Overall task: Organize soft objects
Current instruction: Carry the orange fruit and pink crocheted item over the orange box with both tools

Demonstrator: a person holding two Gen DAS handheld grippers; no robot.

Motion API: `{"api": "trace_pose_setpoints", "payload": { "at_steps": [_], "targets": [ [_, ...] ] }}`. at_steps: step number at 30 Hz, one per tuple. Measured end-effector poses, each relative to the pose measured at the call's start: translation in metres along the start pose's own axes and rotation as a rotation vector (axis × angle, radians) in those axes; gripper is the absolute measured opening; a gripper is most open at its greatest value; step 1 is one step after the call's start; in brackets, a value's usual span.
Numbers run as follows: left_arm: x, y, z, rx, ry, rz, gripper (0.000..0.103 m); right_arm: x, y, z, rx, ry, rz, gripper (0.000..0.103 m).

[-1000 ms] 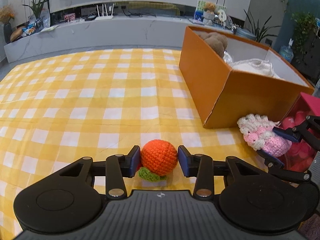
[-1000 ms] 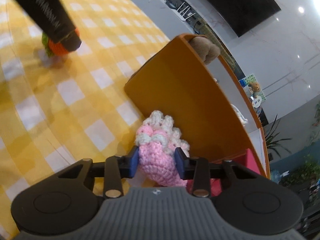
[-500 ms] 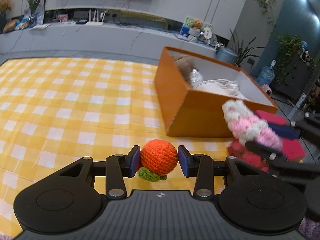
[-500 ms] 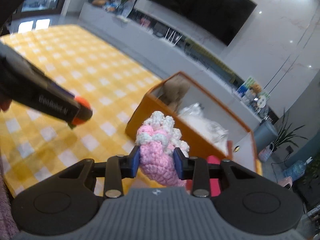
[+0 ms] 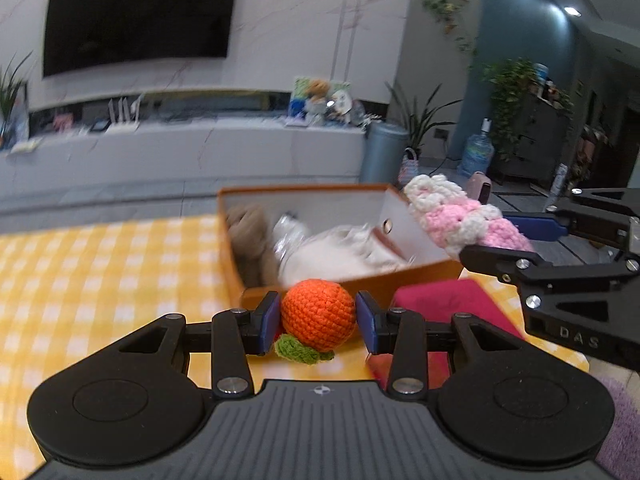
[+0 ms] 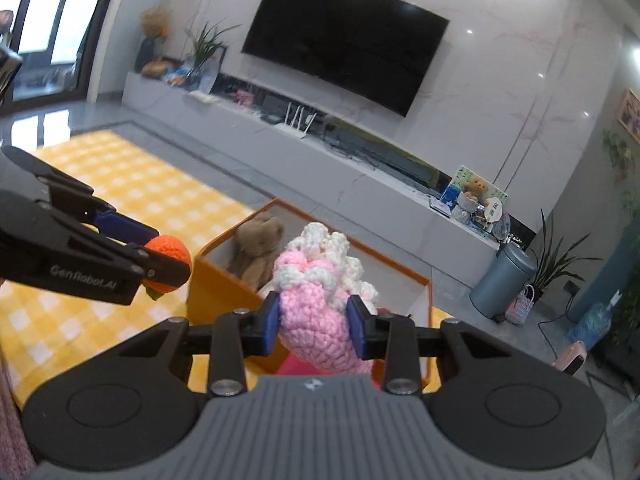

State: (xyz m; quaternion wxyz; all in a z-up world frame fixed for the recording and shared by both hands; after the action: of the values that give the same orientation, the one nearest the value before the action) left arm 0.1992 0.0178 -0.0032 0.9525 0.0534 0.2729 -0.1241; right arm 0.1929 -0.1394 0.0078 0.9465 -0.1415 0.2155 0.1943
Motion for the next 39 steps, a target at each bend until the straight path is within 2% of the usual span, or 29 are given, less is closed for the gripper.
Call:
{"api": "trace_pose_setpoints", "payload": {
  "at_steps": [8, 15, 26, 31, 39],
  "targets": [
    [0.033, -0.023, 0.041, 0.069, -0.032, -0.007, 0.046, 0.021, -0.053, 0.024, 0.082, -0.003, -0.007, 0.035],
    [0.072, -0.032, 0.054, 0.103, -0.005, -0.021, 0.046, 0.07, -0.093, 0.023, 0.186, 0.063, -0.008, 0.035],
    [0.127, -0.025, 0.041, 0.083, 0.075, -0.032, 0.046, 0.159, -0.121, 0.005, 0.285, 0.202, -0.01, 0.035],
    [0.146, -0.019, 0.036, 0.053, 0.107, -0.038, 0.046, 0.187, -0.127, -0.006, 0.312, 0.259, -0.011, 0.035],
    [0.163, -0.015, 0.029, 0.059, 0.141, -0.038, 0.046, 0.22, -0.127, -0.028, 0.348, 0.36, -0.006, 0.036]
  ]
}}
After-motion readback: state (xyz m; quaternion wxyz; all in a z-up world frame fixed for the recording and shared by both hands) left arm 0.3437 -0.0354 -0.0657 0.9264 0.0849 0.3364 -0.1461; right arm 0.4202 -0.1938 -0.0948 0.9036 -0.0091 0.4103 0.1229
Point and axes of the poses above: each gripper's, at about its wrist camera, not at the fingertips, and x roughly the way its jaws point, y to its left, z to its top, the point moved 4 cm from there along x, roughly the way its jaws point, and after that the axes turned 10 degrees about x, right-handed, at the moved point
